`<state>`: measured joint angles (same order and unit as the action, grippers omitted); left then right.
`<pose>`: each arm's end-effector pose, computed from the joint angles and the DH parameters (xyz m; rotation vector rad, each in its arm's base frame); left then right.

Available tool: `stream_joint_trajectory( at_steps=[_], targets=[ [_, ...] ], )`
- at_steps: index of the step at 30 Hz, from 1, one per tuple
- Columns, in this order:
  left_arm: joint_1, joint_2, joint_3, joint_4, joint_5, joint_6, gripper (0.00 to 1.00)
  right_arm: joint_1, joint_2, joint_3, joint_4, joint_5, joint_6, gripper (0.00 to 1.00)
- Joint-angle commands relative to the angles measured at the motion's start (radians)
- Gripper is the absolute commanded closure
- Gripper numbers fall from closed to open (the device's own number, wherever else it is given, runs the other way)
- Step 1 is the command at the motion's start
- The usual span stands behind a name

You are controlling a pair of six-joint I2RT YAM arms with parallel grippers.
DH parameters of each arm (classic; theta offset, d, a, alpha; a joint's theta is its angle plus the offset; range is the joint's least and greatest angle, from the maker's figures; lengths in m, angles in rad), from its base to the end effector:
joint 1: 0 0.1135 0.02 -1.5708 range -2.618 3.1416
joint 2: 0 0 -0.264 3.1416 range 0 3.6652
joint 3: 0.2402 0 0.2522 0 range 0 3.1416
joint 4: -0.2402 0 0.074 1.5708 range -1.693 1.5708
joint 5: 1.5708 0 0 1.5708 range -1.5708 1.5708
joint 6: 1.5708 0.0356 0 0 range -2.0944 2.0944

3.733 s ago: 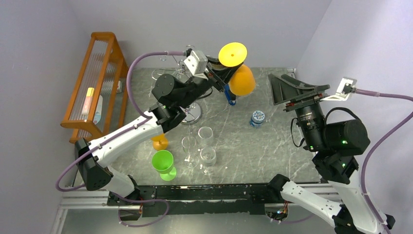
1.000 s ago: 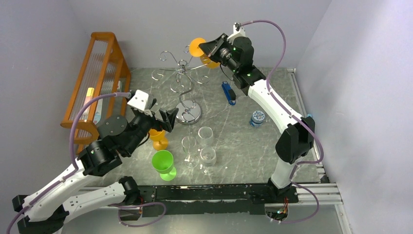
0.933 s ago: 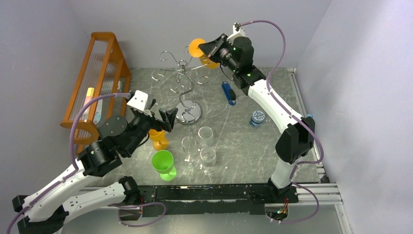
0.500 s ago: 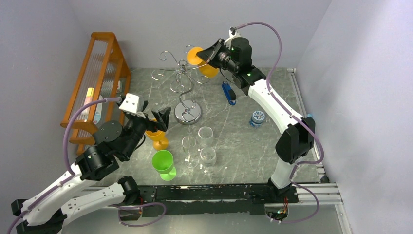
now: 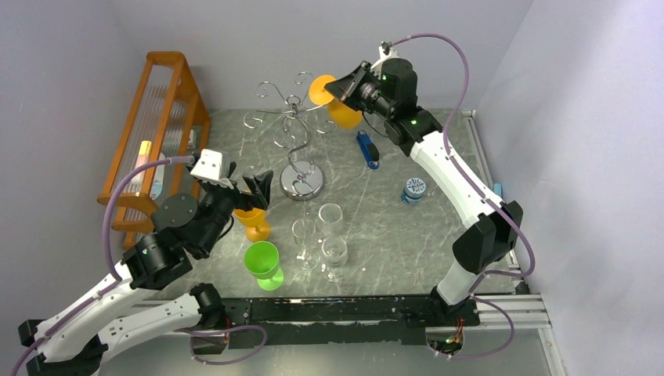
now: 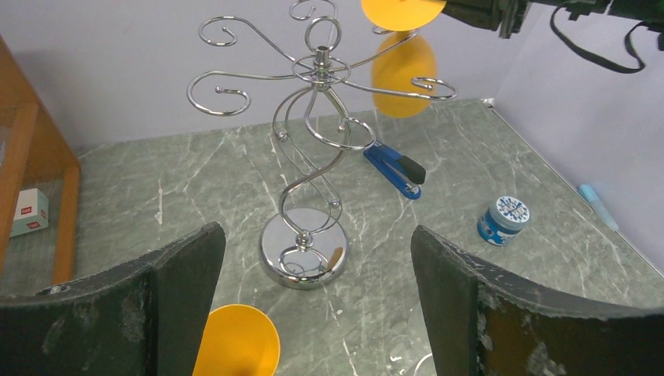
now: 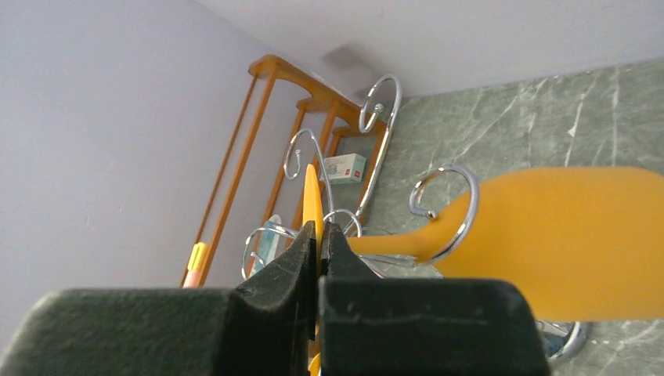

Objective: Place the wine glass upside down on the wine glass rack

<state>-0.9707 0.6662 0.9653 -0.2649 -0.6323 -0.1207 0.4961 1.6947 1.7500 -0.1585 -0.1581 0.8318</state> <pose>0.0916 -0.0967 0.4097 0.1531 1.5479 -0.3793 0.3513 0.1965 0.4377 0.1738 1.7947 1.1116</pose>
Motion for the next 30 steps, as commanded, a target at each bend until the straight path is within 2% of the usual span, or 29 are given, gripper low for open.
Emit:
stream_joint_trajectory(
  at_steps=[1, 7, 16, 21, 24, 30],
  targets=[
    [-0.002, -0.003, -0.012, 0.011, -0.025, -0.007, 0.08, -0.004, -0.041, 0.008, -0.018, 0.076, -0.027, 1.00],
    [-0.002, -0.003, -0.013, 0.009, -0.023, -0.013, 0.08, -0.015, -0.033, 0.019, -0.024, 0.139, -0.045, 1.00],
    [-0.002, -0.002, -0.012, 0.002, -0.028, -0.013, 0.07, -0.032, 0.048, 0.078, -0.025, 0.116, -0.076, 1.00],
    [-0.002, 0.002, -0.011, -0.002, -0.028, -0.013, 0.07, -0.039, 0.086, 0.115, -0.038, 0.098, -0.090, 0.96],
    [-0.002, 0.008, -0.009, -0.006, -0.027, -0.014, 0.07, -0.042, 0.095, 0.129, -0.052, 0.100, -0.095, 0.89],
    [-0.002, 0.020, 0.003, -0.016, -0.021, -0.016, 0.05, -0.043, 0.060, 0.118, -0.057, 0.111, -0.120, 0.62]
  ],
)
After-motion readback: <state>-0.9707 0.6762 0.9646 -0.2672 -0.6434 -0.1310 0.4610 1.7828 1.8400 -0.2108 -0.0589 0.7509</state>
